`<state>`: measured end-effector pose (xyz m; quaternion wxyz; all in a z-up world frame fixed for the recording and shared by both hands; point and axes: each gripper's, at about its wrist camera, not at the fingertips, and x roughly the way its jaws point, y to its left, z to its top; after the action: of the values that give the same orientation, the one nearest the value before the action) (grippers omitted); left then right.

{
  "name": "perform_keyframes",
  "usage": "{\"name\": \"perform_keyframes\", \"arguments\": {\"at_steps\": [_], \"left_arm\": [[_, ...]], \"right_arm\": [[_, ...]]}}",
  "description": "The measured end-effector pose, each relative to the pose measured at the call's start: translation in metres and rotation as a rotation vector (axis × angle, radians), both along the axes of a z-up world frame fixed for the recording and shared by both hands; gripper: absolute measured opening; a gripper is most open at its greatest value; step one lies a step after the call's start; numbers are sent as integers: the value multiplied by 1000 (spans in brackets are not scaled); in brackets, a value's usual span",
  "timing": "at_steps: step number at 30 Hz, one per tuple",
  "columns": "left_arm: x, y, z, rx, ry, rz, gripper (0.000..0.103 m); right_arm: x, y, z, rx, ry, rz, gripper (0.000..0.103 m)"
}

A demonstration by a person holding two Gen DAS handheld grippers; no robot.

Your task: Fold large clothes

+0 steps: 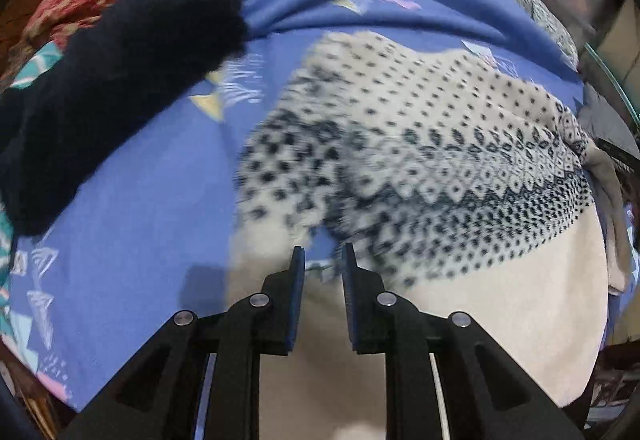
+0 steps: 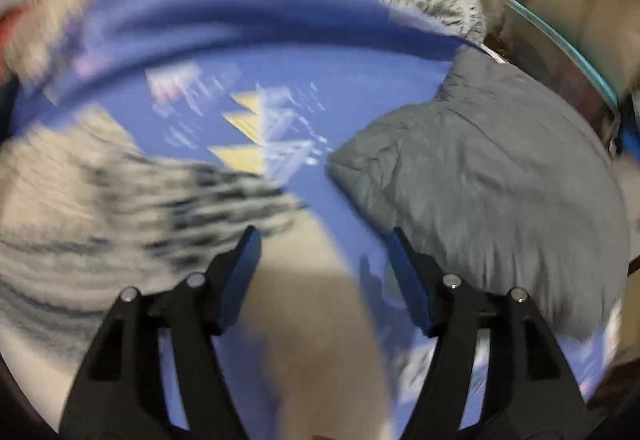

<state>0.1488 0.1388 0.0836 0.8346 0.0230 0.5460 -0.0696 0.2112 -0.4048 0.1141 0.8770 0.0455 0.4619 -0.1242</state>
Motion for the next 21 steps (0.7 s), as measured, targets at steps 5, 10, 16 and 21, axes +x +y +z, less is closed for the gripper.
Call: {"name": "perform_keyframes", "arguments": {"at_steps": [5,10,16,21], "left_arm": [[-15,66,8,22,-11,186,42],[-45,120,12,-60,-35,312,42],[-84,152,4,-102,-32,322,42],[-103,171,-5,-150,-27,359,42]], "right_arm": [[-50,105,34,276,-85,313,63],[-93,262,38,565,-5,728,63],[-118,376,-5,619,199,868,61],[-120,412,-34,734,404,845,6]]}}
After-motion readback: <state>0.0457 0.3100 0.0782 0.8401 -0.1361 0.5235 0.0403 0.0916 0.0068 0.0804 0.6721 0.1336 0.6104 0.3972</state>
